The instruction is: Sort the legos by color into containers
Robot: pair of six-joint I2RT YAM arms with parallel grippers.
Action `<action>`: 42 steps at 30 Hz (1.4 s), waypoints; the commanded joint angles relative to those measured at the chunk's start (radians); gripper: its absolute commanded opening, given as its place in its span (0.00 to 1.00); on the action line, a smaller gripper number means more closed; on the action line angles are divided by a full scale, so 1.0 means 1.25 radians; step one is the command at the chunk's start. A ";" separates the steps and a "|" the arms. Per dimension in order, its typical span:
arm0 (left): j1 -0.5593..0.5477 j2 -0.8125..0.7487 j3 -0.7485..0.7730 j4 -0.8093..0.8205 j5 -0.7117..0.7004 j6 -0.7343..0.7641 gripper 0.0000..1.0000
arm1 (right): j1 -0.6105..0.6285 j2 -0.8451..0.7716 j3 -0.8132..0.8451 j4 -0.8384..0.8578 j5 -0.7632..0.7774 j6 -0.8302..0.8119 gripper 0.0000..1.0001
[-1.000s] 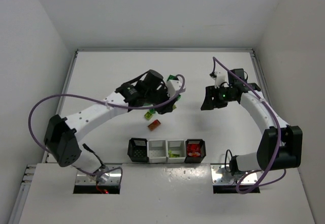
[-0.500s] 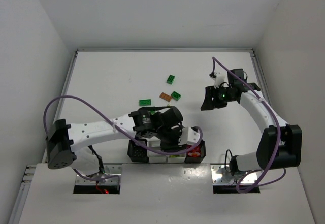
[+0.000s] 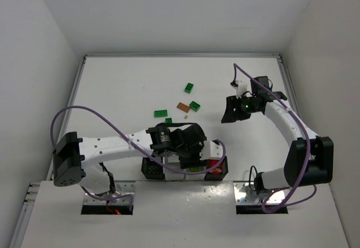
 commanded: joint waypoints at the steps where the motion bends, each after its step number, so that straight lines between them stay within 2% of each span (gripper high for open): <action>1: 0.044 -0.002 0.031 0.046 -0.068 -0.037 0.60 | 0.006 0.007 0.025 0.006 -0.033 -0.017 0.56; 6: 0.101 -0.047 0.071 0.054 -0.099 -0.069 0.61 | 0.023 0.007 0.025 -0.011 -0.101 -0.049 0.56; 7: 0.140 -0.066 0.078 0.054 -0.146 -0.104 0.61 | 0.030 0.018 0.025 -0.019 -0.108 -0.049 0.56; 10: 0.252 -0.083 0.067 0.054 -0.196 -0.161 0.61 | 0.085 0.053 0.060 -0.037 -0.108 -0.077 0.54; 16: 0.457 -0.071 -0.008 0.051 -0.163 -0.229 0.64 | 0.217 0.183 0.182 -0.048 -0.025 -0.086 0.49; 20: 0.539 -0.016 -0.057 0.029 -0.083 -0.246 0.64 | 0.268 0.270 0.273 -0.035 0.045 -0.058 0.48; 27: 0.548 0.040 -0.094 0.063 -0.027 -0.235 0.65 | 0.293 0.355 0.338 0.003 0.144 0.014 0.51; 35: 0.523 0.154 -0.058 0.106 -0.011 -0.246 0.65 | 0.286 0.307 0.242 0.057 0.213 0.037 0.59; 38: 0.523 0.189 -0.042 0.117 -0.011 -0.246 0.65 | 0.285 0.299 0.235 0.058 0.213 0.044 0.61; 40: 0.523 0.208 -0.035 0.136 -0.011 -0.246 0.65 | 0.285 0.299 0.235 0.058 0.213 0.044 0.67; 42: 0.523 0.215 -0.026 0.143 -0.020 -0.246 0.65 | 0.285 0.299 0.235 0.058 0.213 0.044 0.67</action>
